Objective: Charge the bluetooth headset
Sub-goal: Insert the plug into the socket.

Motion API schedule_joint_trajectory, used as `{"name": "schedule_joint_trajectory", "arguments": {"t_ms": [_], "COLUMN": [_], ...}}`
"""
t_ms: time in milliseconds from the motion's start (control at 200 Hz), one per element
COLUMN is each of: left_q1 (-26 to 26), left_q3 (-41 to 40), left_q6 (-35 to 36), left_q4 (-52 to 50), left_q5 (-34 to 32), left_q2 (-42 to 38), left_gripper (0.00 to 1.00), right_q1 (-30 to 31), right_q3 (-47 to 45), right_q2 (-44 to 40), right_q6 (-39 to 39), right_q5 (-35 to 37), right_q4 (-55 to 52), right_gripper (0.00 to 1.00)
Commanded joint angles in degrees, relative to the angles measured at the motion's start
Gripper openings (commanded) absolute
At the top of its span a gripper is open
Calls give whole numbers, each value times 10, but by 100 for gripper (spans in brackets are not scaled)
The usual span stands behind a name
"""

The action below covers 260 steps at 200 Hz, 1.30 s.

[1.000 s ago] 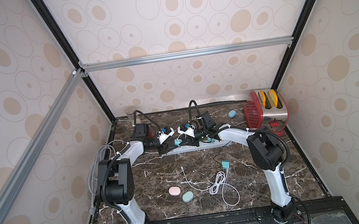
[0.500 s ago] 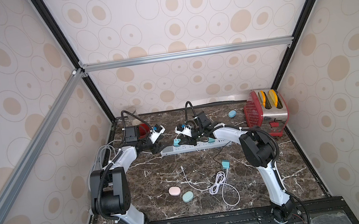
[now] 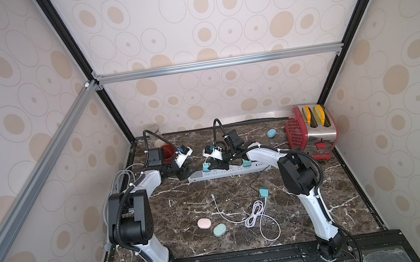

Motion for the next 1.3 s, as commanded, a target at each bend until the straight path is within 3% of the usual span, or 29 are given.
{"name": "schedule_joint_trajectory", "arguments": {"t_ms": [0,305,461,606,921,1297], "left_q1": [-1,-2,-2,-15,-59,-64], "left_q3": [21,25,22,27,83,111], "left_q6": [-3,-8,-9,-5,5,1], "left_q4": [7,7,5,-5,-64,-82], "left_q5": [0,-3,-7,-29,-82,-99], "left_q2": [7,12,11,22,70,99], "left_gripper": [55,54,53,52,32,25], "right_q1": [7,11,31,36,36,35], "right_q3": [14,34,71,59,64,51], "right_q2": [21,32,53,47,51,45], "right_q6": [-21,-29,-60,-53,-59,-58], "right_q5": [6,34,87,92,105,107], "right_q4": [-36,-70,-145,-134,-144,-131], "right_gripper": [10,9,8,7,7,9]}}
